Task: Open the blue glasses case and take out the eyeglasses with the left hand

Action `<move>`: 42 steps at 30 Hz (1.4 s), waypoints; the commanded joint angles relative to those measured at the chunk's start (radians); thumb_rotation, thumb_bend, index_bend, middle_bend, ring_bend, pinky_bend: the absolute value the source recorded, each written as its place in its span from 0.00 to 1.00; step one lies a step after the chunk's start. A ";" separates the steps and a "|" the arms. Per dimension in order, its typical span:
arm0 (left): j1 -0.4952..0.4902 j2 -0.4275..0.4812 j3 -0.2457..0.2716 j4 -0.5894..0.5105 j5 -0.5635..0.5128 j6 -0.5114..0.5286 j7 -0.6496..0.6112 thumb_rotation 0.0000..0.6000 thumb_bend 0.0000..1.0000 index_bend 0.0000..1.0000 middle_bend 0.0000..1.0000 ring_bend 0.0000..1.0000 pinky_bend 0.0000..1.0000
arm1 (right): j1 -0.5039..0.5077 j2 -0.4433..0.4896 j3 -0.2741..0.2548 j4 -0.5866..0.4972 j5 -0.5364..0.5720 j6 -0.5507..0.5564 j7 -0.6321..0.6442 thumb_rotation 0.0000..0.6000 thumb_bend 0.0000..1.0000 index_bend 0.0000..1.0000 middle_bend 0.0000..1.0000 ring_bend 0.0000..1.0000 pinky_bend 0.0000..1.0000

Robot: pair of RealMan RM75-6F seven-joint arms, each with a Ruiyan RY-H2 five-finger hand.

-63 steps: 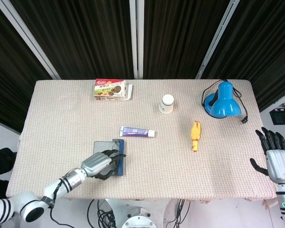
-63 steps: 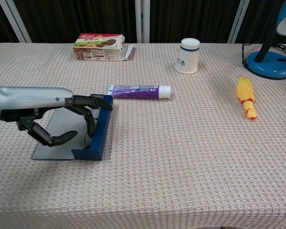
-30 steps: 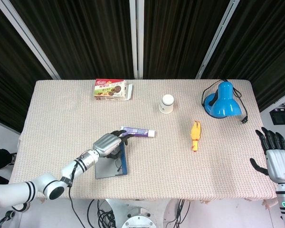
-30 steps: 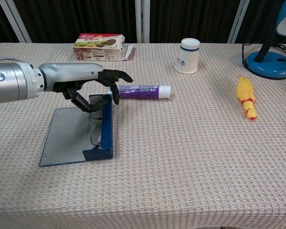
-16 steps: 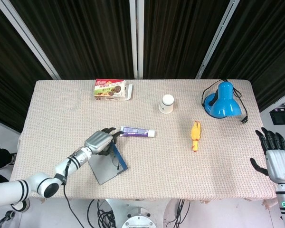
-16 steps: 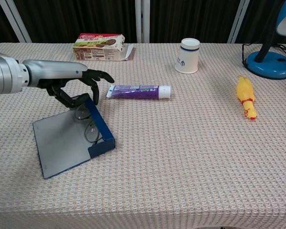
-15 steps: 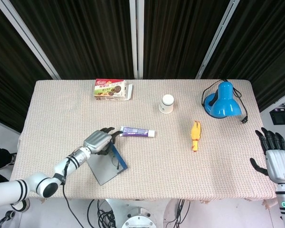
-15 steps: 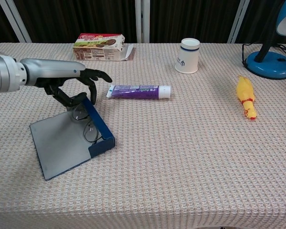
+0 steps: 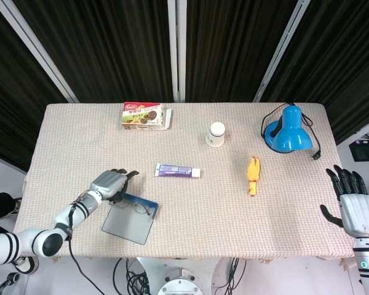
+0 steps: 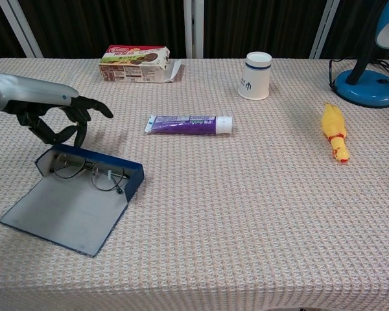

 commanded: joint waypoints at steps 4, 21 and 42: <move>-0.092 0.060 0.081 -0.076 -0.194 -0.023 0.077 1.00 0.70 0.06 0.46 0.11 0.17 | 0.002 -0.002 0.000 -0.001 0.000 -0.003 -0.003 1.00 0.23 0.00 0.00 0.00 0.00; -0.082 0.069 0.074 -0.145 -0.139 0.129 0.010 1.00 0.32 0.08 0.29 0.18 0.29 | 0.001 -0.004 0.002 0.006 -0.003 0.006 0.004 1.00 0.24 0.00 0.00 0.00 0.00; 0.138 -0.060 0.047 -0.192 0.082 0.362 -0.036 1.00 0.22 0.19 0.31 0.20 0.29 | 0.006 -0.004 0.005 0.012 0.002 -0.003 0.012 1.00 0.24 0.00 0.00 0.00 0.00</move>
